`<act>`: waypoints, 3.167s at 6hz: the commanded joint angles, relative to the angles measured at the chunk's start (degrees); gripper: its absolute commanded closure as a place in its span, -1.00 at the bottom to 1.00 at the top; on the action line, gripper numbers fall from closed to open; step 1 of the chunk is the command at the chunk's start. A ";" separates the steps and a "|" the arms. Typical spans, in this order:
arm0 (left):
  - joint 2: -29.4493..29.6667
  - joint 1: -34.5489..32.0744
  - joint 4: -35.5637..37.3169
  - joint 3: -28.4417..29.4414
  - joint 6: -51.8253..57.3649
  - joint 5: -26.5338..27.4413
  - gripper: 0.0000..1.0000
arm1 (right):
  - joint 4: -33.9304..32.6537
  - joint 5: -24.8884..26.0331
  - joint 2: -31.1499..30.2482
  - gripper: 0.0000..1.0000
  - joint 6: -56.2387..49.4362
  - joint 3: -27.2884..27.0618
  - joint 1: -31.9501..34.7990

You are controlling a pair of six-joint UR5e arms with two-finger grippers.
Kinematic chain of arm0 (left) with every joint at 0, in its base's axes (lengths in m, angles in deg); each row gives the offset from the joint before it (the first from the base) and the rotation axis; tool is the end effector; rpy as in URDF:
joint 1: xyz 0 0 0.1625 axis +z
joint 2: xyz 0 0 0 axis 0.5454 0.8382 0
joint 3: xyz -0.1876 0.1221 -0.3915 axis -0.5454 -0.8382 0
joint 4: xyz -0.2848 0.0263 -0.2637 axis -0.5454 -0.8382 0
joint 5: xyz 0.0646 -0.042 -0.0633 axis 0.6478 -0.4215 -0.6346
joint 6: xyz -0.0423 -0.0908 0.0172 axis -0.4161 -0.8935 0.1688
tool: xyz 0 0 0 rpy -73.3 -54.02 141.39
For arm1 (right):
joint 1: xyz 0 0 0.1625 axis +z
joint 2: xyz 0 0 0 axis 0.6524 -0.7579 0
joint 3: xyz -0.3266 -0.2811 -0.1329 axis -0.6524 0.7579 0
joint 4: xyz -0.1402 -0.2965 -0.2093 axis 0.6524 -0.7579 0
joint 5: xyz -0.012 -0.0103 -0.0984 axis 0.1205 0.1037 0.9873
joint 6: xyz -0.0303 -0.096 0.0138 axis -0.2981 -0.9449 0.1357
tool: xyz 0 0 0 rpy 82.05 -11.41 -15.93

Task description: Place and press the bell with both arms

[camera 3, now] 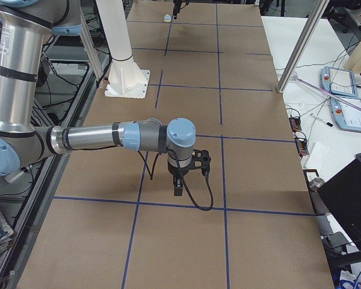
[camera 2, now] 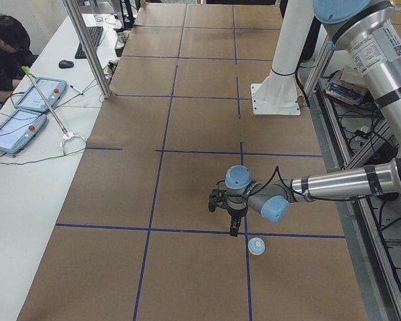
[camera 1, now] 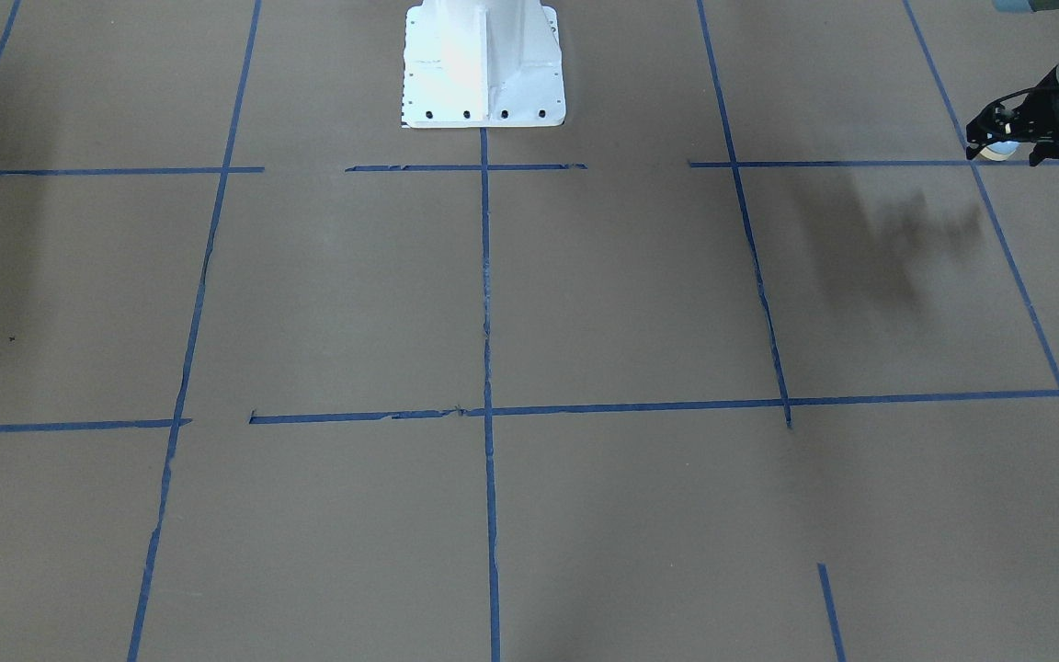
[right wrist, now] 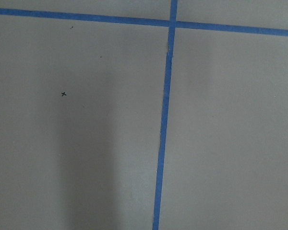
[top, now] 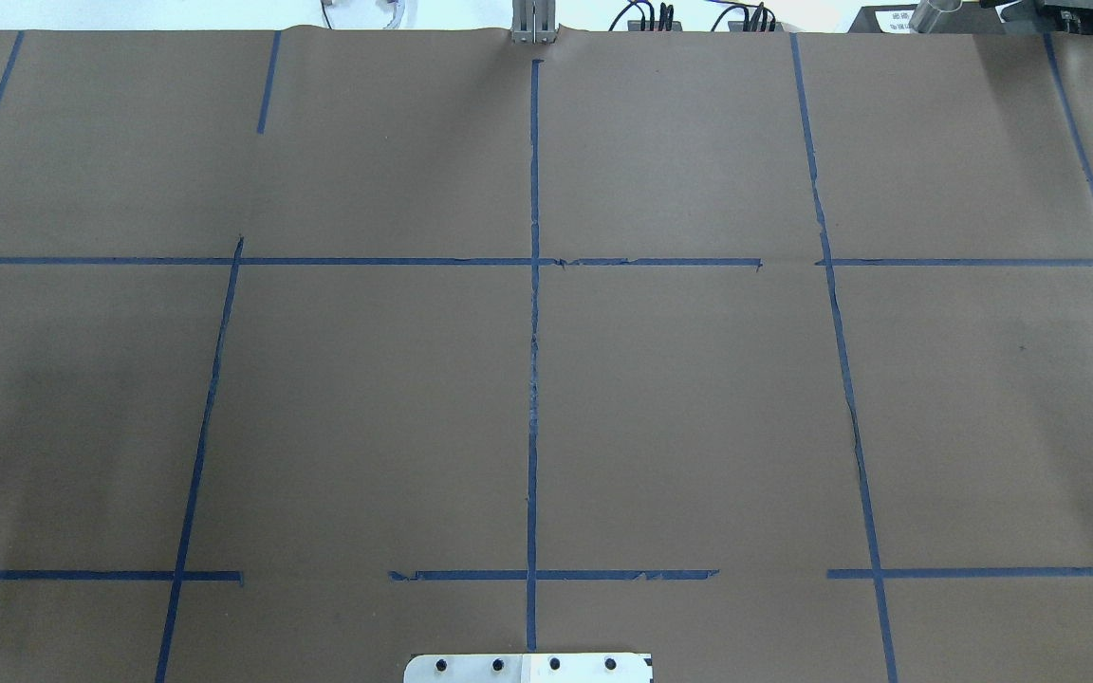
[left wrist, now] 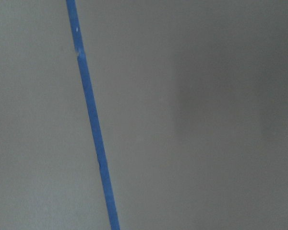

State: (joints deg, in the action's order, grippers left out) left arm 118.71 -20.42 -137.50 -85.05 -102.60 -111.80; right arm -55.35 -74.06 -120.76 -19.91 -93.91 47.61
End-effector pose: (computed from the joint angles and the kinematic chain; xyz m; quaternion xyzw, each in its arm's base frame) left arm 0.0729 -0.2258 0.7295 -0.0097 0.3375 0.1251 0.9329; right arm 0.0541 -0.3553 0.6264 -0.0048 -0.3636 -0.0385 0.9308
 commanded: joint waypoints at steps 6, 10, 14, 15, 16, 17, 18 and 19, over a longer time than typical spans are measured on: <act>-1.52 5.66 -2.81 7.53 4.59 -0.30 -1.00 | 1.96 0.08 -0.09 -1.00 -0.01 0.00 0.00; -0.55 6.19 -2.81 8.59 4.68 -0.30 -1.00 | 2.05 0.08 0.00 -1.00 -0.01 0.00 0.00; -0.63 6.46 -2.90 7.72 4.50 -0.65 0.63 | 2.05 0.17 0.18 -1.00 0.08 -0.44 0.00; -0.81 5.76 -3.94 5.71 4.50 -2.57 0.82 | 2.05 0.17 0.18 -1.00 0.17 -0.44 0.00; -0.72 2.18 -4.30 1.07 4.41 -2.76 0.84 | 2.05 0.08 0.18 -1.00 0.25 -0.44 0.00; -0.11 -2.72 -3.70 -2.54 3.19 -2.68 0.86 | 2.05 0.08 0.26 -1.00 0.26 -0.44 0.00; 2.68 -3.82 0.57 -6.84 -1.60 -2.68 0.87 | 1.96 0.08 0.26 -1.00 0.34 -0.44 0.00; 6.71 -4.44 8.27 -11.84 -4.87 -2.68 0.87 | 1.96 -0.09 0.18 -1.00 0.43 -0.44 0.00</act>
State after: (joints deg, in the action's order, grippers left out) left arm 121.93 -23.81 -135.58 -92.11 -104.02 -114.46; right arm -53.36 -74.03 -120.53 -19.56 -94.35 47.61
